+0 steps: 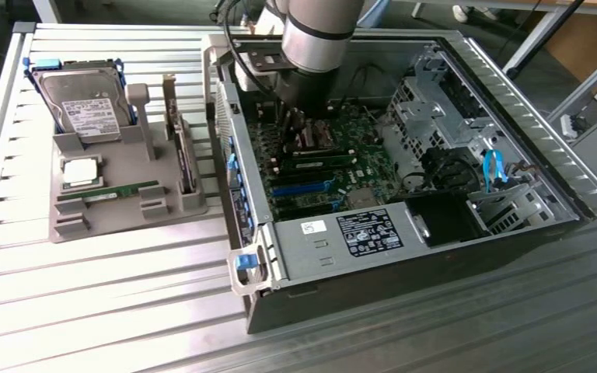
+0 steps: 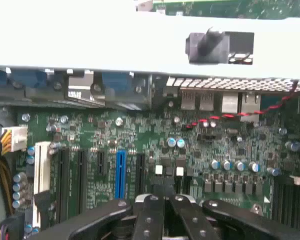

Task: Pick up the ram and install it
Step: 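Press down the ram until it locks into place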

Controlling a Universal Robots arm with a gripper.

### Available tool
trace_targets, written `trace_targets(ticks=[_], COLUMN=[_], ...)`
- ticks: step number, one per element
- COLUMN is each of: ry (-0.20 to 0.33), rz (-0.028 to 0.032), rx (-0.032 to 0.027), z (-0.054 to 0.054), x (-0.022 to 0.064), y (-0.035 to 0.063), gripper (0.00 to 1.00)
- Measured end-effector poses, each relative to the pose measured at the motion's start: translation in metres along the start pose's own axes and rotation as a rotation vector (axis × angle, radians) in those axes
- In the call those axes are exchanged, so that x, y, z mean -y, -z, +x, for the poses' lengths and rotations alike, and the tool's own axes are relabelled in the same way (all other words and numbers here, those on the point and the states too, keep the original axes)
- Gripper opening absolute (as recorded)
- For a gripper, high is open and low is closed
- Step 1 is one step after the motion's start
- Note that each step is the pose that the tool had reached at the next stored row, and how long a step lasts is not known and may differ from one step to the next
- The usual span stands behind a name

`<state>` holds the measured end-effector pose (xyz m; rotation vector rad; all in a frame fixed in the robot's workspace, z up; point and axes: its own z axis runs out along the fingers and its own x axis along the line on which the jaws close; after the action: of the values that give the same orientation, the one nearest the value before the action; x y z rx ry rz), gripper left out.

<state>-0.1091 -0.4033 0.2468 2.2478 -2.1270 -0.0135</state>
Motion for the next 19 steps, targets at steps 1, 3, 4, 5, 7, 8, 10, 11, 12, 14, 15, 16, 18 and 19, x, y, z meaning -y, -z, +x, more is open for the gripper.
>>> trace_targets(ticks=[1,3,4,5,7,8,10,11,12,14,15,16,18,19], ry=[0.0,0.0,0.0,0.0,0.0,0.0,0.0,0.0,0.0,0.0,0.0,0.0,0.0,0.0], rz=[-0.0001,-0.0003,-0.0003,-0.0004,-0.0004,-0.0004,-0.0013,-0.0016,-0.0017,-0.0017,-0.0016,-0.0016,-0.0018,-0.0017], rx=[-0.0001,-0.0001,-0.0001,-0.0002,-0.0001,0.0,0.0,-0.0002,-0.0002,-0.0001,-0.0001,-0.0001,-0.0002,-0.0002], z=[0.0,0.0,0.0,0.0,0.0,0.0,0.0,0.0,0.0,0.0,0.001,0.001,0.001,0.001], x=[0.0,0.0019,0.0021,0.0023,0.0032,0.0035,0.005,0.0052,0.0052,0.0053,0.0054,0.0054,0.0055,0.0055], y=[0.0,-0.0029,-0.0029,-0.0029,-0.0029,-0.0029,-0.0033,-0.0037,-0.0038,-0.0046,-0.0061,-0.0073,-0.0109,-0.012], gripper=[0.09,0.09,0.09,0.09,0.09,0.09,0.09,0.09,0.09,0.09,0.09,0.09,0.09,0.09])
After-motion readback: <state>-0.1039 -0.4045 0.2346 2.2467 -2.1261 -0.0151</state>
